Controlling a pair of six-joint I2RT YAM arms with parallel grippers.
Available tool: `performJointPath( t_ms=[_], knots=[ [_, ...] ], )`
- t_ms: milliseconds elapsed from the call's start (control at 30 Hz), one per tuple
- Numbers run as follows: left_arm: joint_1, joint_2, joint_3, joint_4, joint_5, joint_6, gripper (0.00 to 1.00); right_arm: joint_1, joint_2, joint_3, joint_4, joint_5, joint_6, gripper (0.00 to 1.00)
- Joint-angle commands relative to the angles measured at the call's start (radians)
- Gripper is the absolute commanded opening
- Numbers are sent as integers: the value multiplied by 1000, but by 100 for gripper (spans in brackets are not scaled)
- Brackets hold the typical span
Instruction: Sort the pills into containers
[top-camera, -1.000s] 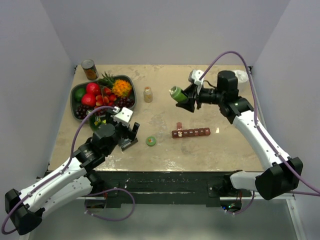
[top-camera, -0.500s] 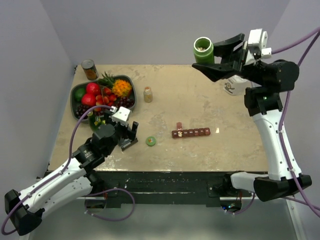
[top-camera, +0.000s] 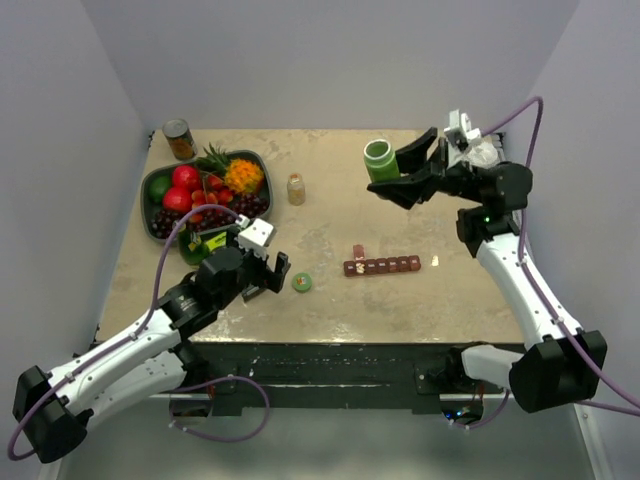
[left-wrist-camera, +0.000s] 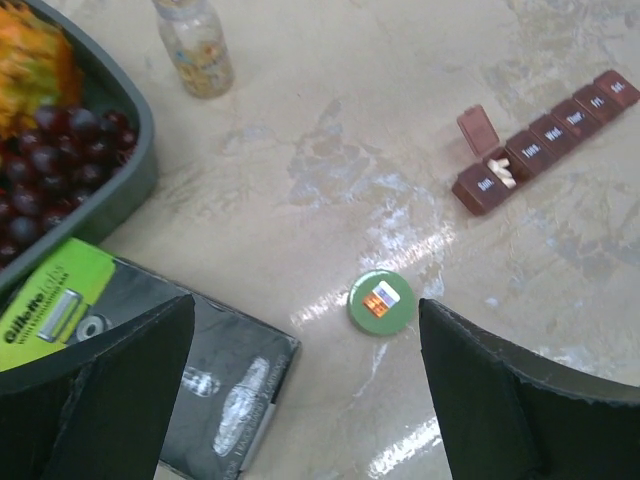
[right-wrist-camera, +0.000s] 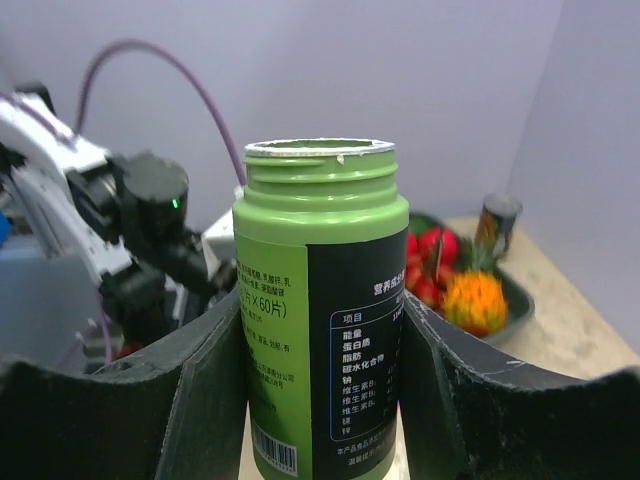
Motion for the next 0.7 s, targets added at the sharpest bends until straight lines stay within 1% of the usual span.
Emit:
performJointPath(
  t_ms=[0,33,67,100,167,267,333,367,467,667],
  knots=[
    [4,46,35,-5,112,-104,97,5,-88,-104,-315,-51,-356,0],
    [2,68,41,-7,117,-115,97,7,-92,-117,-373,-49,-417,0],
    [4,77,47,-7,120,-121,97,5,-97,-136,-433,-51,-549,0],
    [2,86,53,-8,117,-133,97,7,-101,-137,-579,-51,-626,0],
    [4,108,58,-5,111,-152,97,7,-111,-143,-744,-46,-822,0],
    [4,129,44,19,120,-185,96,5,-118,-173,-814,-70,-931,0],
    [4,146,37,21,117,-211,96,5,-109,-181,-823,-84,-967,0],
    [4,154,35,19,114,-221,96,5,-106,-181,-869,-87,-1011,0],
    [4,175,32,9,115,-245,95,5,-98,-181,-922,-92,-1083,0],
    [2,217,21,13,144,-262,93,-1,-92,-181,-992,-109,-1162,0]
  ],
)
